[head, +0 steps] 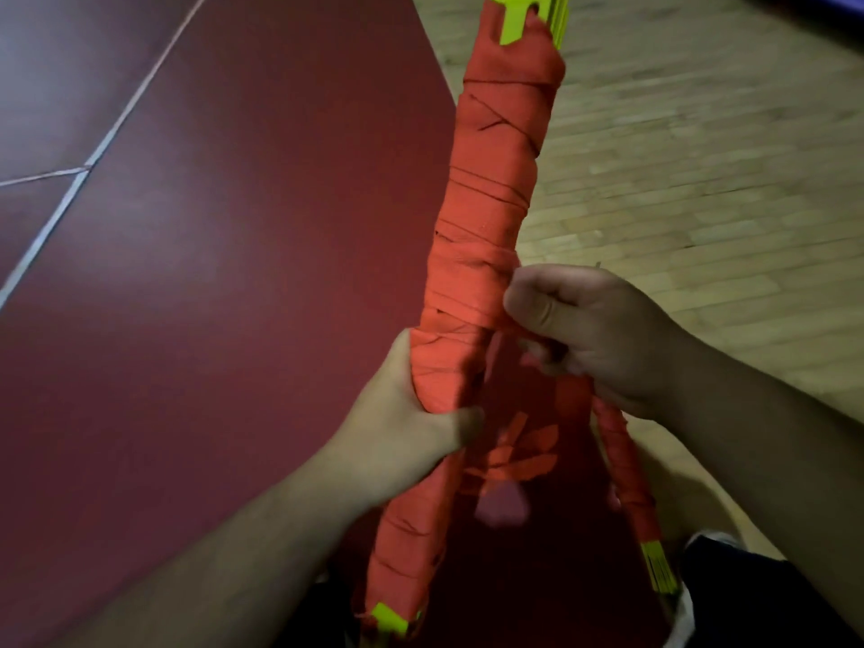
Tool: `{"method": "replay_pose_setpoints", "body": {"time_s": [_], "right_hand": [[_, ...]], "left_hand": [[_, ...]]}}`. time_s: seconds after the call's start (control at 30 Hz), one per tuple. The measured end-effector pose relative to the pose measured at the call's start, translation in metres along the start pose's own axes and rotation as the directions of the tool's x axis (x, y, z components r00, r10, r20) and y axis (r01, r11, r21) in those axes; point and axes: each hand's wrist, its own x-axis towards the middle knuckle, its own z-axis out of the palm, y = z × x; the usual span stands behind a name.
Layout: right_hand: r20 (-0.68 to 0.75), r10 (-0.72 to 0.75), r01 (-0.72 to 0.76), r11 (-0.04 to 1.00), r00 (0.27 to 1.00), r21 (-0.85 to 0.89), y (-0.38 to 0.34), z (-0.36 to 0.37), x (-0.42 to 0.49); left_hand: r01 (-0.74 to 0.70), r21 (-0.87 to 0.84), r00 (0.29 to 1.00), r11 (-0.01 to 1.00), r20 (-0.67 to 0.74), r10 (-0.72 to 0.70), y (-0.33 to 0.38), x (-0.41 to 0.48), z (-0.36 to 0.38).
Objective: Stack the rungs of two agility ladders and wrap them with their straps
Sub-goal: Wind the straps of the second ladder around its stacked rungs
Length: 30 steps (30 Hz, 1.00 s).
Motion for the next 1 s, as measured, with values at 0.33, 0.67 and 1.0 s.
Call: {"method": "replay_pose_setpoints", "body": {"time_s": [0.33, 0.67, 1.0], "right_hand": [[0.185, 0.117, -0.136, 0.986, 0.976, 0.092, 0.004, -0.009, -0.006], [-0.173, 0.045, -0.032, 0.996, 0.984, 0.078, 0.007, 0.008, 0.002], [-0.140, -0.011, 0.001, 0.997, 0.990, -0.072, 0.017, 0.005, 0.004]], "left_hand": [[0.288, -0.391, 0.849, 0.874, 0.526, -0.045, 0.006, -0.002, -0.018], [0.065, 0.083, 0.959, 0.994, 0.272, -0.086, 0.001, -0.001, -0.010], [0.032, 0.295, 0.999, 0.955, 0.021, -0.039, -0.006, 0.001, 0.001]]}}
